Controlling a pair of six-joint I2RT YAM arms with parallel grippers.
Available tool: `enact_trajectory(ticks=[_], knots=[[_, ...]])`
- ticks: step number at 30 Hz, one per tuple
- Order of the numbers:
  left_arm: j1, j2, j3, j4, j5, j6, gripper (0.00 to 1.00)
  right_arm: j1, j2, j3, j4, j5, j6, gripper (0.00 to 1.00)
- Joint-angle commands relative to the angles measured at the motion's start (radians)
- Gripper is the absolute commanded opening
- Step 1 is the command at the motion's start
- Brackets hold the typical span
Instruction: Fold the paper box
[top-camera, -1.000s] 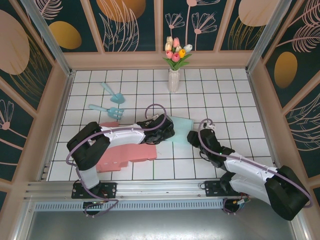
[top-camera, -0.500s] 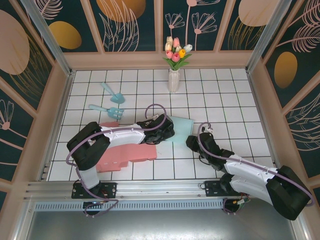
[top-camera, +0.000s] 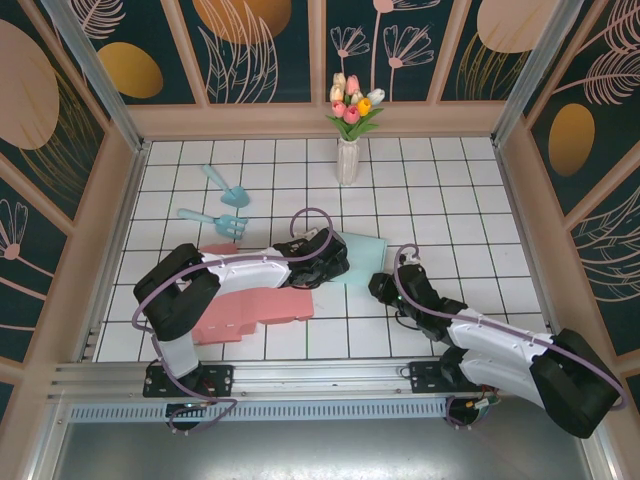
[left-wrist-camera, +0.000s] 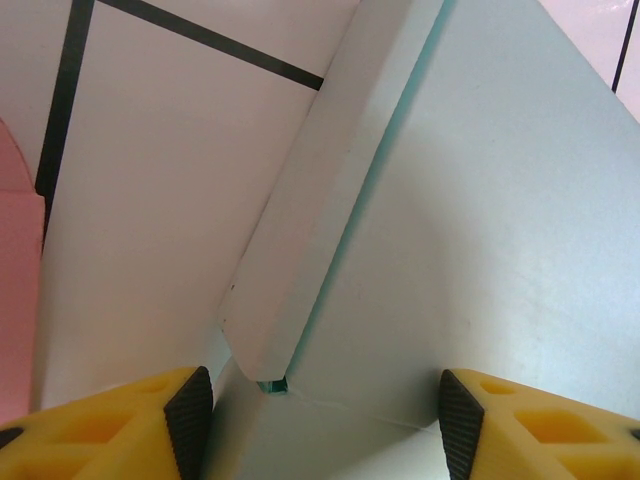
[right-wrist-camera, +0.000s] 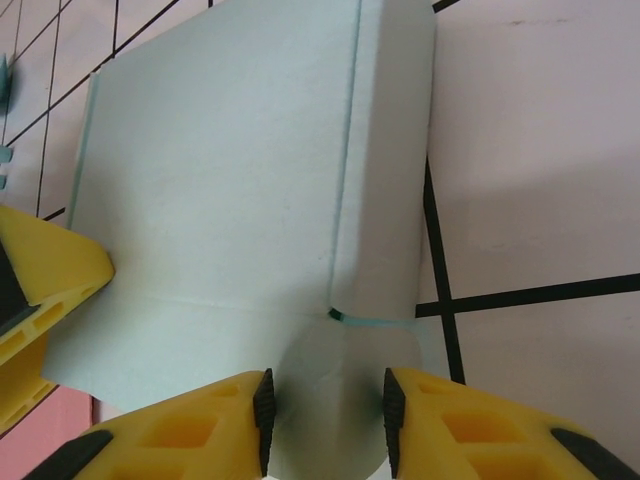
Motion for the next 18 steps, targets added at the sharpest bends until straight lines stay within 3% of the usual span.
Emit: enact_trajectory(ticks=[1,18], knots=[[0.001,0.029,-0.036,-0.086,-0.033,-0.009,0.62,0.009,0.006,-0.006,0.033,-0.022,0.011,0.33],[0.003,0.047,-0.032,-0.084,-0.036,-0.006,0.62,0.029,0.12,-0.005,0.093,0.051,-0.07,0.3]])
